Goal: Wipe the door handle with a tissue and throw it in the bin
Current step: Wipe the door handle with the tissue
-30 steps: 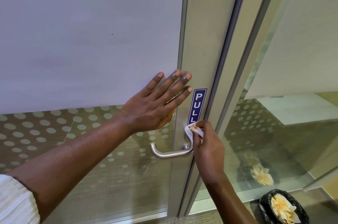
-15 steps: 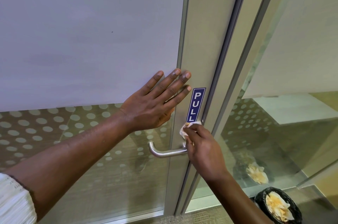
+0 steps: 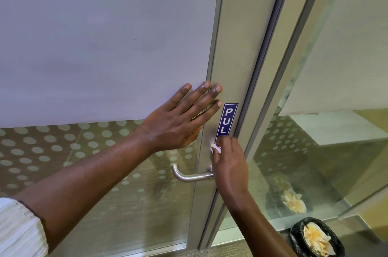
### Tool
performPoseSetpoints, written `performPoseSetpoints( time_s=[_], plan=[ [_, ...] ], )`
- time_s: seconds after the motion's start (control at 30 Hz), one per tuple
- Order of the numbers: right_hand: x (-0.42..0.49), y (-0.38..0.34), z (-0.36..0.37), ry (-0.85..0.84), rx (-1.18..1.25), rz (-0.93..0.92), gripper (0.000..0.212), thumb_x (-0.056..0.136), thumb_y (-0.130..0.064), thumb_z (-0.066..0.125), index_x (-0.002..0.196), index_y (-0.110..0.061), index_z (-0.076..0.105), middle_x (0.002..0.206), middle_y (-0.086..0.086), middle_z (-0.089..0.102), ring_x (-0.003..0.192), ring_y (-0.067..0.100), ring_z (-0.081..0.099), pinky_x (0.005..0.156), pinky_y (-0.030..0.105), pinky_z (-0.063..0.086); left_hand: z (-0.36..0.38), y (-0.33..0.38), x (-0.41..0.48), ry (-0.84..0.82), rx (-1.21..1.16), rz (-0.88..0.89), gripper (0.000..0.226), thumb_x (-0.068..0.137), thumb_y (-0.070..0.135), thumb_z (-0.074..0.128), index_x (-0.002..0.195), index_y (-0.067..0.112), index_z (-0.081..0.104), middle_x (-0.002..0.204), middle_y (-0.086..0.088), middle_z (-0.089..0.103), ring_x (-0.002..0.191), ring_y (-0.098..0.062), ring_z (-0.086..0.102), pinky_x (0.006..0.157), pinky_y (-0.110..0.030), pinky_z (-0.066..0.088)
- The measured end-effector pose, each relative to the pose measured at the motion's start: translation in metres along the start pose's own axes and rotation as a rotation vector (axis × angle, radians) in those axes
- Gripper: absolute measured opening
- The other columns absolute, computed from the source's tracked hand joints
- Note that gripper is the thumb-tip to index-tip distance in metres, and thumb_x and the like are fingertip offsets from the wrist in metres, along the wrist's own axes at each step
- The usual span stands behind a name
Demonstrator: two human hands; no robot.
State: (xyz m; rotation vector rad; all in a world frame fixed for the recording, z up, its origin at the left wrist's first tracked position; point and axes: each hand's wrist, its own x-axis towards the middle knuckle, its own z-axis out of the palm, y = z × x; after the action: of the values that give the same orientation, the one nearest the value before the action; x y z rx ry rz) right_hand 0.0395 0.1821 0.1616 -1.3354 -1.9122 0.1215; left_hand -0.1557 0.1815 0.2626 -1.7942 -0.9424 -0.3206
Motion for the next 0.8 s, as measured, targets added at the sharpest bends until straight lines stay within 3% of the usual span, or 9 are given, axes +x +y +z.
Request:
performPoseSetpoints(
  time_s=[0.17,0.33,0.47,0.63,0.8],
  plan=[
    [-0.006,0.012,0.001,0.045,0.011,-0.107,0.032,0.101,-0.029,0.046,0.114,-0.008,0.067,0.113,0.009,0.064,0.108,0.025,0.061,0.085,0.038,0.059,0.001,0.000,0.000,0.005,-0.006,-0.003,0.067,0.105,0.033,0.047,0.164,0.007,0.027,0.171,-0.019,0.021,0.158,-0.037,0.020,0.128,-0.054,0.015],
    [-0.016,0.016,-0.003,-0.149,-0.140,-0.308,0.038,0.086,-0.021,0.048,0.116,-0.008,0.069,0.124,0.007,0.060,0.122,0.028,0.053,0.103,0.041,0.048,0.002,0.000,-0.001,0.013,0.009,0.002,0.067,0.105,0.032,0.046,0.164,0.007,0.027,0.171,-0.019,0.022,0.158,-0.038,0.019,0.129,-0.053,0.012],
    [-0.003,0.027,-0.009,-0.213,-0.202,-0.424,0.031,0.084,-0.017,0.059,0.113,-0.012,0.071,0.123,0.001,0.062,0.119,0.025,0.055,0.101,0.039,0.045,0.001,-0.001,-0.001,0.000,0.000,0.002,0.068,0.105,0.032,0.046,0.165,0.007,0.026,0.171,-0.020,0.019,0.159,-0.038,0.017,0.129,-0.053,0.008],
    [-0.012,0.027,-0.008,-0.141,-0.101,-0.326,0.038,0.082,-0.007,0.073,0.120,-0.009,0.069,0.127,0.007,0.062,0.123,0.028,0.056,0.099,0.039,0.053,0.001,-0.002,0.000,-0.004,0.004,0.005,0.067,0.106,0.032,0.044,0.165,0.007,0.027,0.171,-0.019,0.020,0.159,-0.038,0.018,0.129,-0.053,0.008],
    [-0.021,0.024,-0.004,-0.067,0.065,-0.046,0.046,0.089,0.001,0.062,0.131,-0.020,0.064,0.134,-0.003,0.057,0.118,0.014,0.057,0.092,0.017,0.044,0.001,-0.002,-0.001,-0.007,0.009,0.008,0.067,0.105,0.031,0.045,0.165,0.007,0.026,0.171,-0.019,0.019,0.159,-0.038,0.018,0.129,-0.052,0.010]
  ],
)
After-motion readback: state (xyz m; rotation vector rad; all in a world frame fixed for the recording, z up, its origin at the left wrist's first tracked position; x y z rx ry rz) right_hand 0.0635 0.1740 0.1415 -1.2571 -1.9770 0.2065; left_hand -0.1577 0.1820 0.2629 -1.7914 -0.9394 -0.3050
